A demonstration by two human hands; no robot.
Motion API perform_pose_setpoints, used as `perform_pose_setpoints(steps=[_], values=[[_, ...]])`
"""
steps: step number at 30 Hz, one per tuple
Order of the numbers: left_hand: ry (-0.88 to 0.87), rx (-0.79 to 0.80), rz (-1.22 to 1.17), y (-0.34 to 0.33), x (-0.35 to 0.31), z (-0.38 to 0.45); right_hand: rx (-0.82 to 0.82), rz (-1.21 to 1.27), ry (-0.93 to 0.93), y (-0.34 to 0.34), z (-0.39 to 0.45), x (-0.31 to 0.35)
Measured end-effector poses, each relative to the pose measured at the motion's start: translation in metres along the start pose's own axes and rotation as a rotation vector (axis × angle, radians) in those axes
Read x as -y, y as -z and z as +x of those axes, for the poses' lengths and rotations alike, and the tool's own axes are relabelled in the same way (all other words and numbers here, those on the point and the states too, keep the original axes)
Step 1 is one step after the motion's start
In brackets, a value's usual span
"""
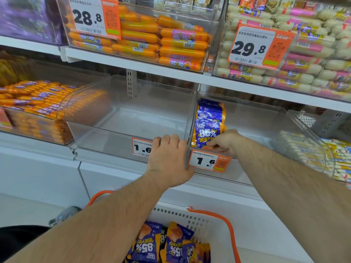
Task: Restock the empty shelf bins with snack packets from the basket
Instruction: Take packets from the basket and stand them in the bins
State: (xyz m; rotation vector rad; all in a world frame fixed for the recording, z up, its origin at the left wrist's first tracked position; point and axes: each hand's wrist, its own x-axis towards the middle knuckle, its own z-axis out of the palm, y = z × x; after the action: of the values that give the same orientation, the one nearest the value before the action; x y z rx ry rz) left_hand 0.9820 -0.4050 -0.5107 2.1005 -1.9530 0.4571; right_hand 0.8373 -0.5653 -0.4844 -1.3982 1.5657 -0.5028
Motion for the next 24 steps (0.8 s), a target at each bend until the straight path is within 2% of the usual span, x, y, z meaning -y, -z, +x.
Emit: perform_pose_setpoints(steps=[6, 10, 13, 15, 18, 20, 22, 24], values=[[0.002, 0.009, -0.013, 0.002, -0.001, 0.0, 0.083, -0.225, 0.024, 0.004, -0.009, -0.001], [0.0, 0.02, -0.02, 0.004, -0.002, 0.0, 0.111, -0.218, 0.004, 0.007, -0.021, 0.001], [-0.017, 0.062, -0.022, 0.009, -0.001, -0.001, 0.08, -0.217, -0.006, 0.008, -0.028, 0.004], [-0.037, 0.126, -0.045, 0.013, 0.001, 0.0, -0.041, -0.348, 0.039, 0.01, -0.036, 0.011], [-0.02, 0.176, -0.245, 0.028, 0.009, -0.002, -0.401, -0.59, 0.261, 0.004, -0.063, 0.026], [-0.045, 0.099, -0.292, 0.039, 0.016, -0.011, -0.538, -0.601, 0.483, -0.012, -0.086, 0.028], [-0.071, 0.054, -0.257, 0.046, 0.026, -0.028, -0.551, -0.522, 0.765, -0.036, -0.103, 0.019], [-0.046, 0.174, -0.269, 0.047, 0.04, -0.046, -0.481, -0.423, 1.015, -0.063, -0.117, 0.005]])
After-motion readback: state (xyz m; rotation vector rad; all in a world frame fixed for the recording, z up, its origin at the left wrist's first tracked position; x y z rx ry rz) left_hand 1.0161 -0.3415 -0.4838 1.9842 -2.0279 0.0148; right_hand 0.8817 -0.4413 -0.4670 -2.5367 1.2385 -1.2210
